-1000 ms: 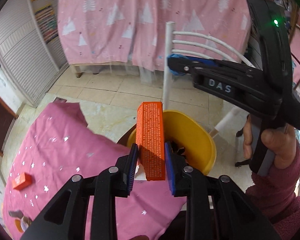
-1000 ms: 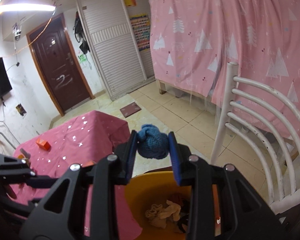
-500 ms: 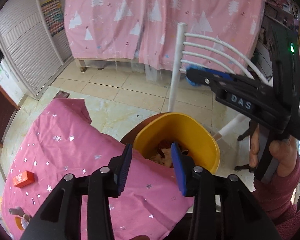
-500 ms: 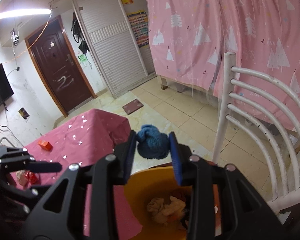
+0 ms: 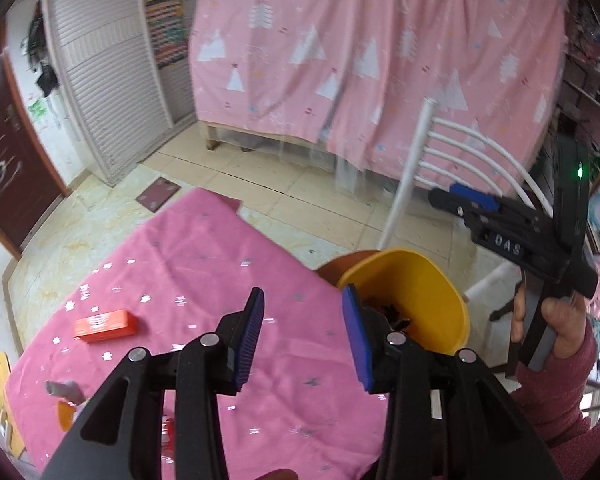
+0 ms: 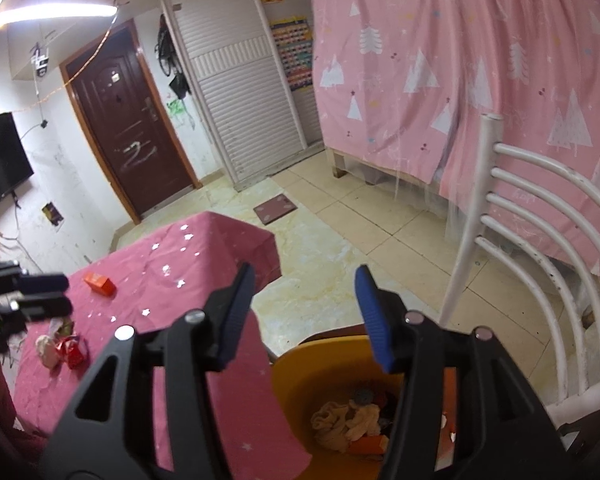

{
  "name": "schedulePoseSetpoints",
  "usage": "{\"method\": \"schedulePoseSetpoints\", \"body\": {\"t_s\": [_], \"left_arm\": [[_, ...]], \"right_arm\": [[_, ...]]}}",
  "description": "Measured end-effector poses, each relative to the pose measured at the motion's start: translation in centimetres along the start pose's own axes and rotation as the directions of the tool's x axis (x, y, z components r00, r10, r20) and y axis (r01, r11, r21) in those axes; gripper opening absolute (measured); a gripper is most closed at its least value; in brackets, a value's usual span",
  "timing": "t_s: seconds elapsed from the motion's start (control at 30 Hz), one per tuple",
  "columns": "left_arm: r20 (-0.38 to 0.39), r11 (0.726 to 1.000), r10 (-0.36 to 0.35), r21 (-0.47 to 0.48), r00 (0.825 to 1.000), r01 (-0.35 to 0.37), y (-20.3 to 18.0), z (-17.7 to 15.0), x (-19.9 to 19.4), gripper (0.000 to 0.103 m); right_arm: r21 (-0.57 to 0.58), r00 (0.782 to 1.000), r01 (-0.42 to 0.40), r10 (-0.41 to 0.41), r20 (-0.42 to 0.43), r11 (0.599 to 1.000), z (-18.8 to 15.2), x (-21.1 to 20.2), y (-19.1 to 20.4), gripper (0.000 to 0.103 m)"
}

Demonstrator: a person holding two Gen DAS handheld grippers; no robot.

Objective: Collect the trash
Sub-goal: 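Move both open tools back over the table items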

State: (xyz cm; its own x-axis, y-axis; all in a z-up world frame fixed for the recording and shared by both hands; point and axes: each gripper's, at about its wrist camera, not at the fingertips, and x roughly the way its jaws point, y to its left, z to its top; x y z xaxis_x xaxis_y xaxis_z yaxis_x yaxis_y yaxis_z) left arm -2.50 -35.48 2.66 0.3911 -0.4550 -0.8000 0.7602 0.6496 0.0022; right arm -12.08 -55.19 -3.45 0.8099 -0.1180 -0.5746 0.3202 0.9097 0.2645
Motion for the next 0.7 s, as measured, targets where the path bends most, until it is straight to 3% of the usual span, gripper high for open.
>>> {"method": "schedulePoseSetpoints", "body": {"t_s": [0.1, 0.23, 0.5, 0.7], "left_arm": [[0.022, 0.999, 0.026, -0.031, 0.999, -0.025, 2.0, -0.2, -1.1, 0.033], [0.044, 0.995, 0.063, -0.076, 0.997, -0.059, 5.0, -0.9, -2.5, 0.033], [0.039, 0.977, 0.141, -0.167, 0.989, -0.133, 11.3, -3.6, -4.5, 0.033], [0.017, 0.956, 0.193, -0.230, 0.981, -0.184, 15.9, -6.6, -5.9, 0.033]], "right_arm": [[-0.018, 1.000, -0.016, 0.015, -0.015, 1.000, 0.1, 0.6, 1.6, 0.051], [-0.057, 0.999, -0.038, 0.036, -0.038, 0.998, 0.2, 1.7, 4.5, 0.063], [-0.144, 0.991, -0.116, 0.106, -0.076, 0.983, 0.8, 3.7, 10.6, 0.064], [-0.196, 0.974, -0.207, 0.184, -0.131, 0.958, -0.2, 5.2, 15.5, 0.064]]}}
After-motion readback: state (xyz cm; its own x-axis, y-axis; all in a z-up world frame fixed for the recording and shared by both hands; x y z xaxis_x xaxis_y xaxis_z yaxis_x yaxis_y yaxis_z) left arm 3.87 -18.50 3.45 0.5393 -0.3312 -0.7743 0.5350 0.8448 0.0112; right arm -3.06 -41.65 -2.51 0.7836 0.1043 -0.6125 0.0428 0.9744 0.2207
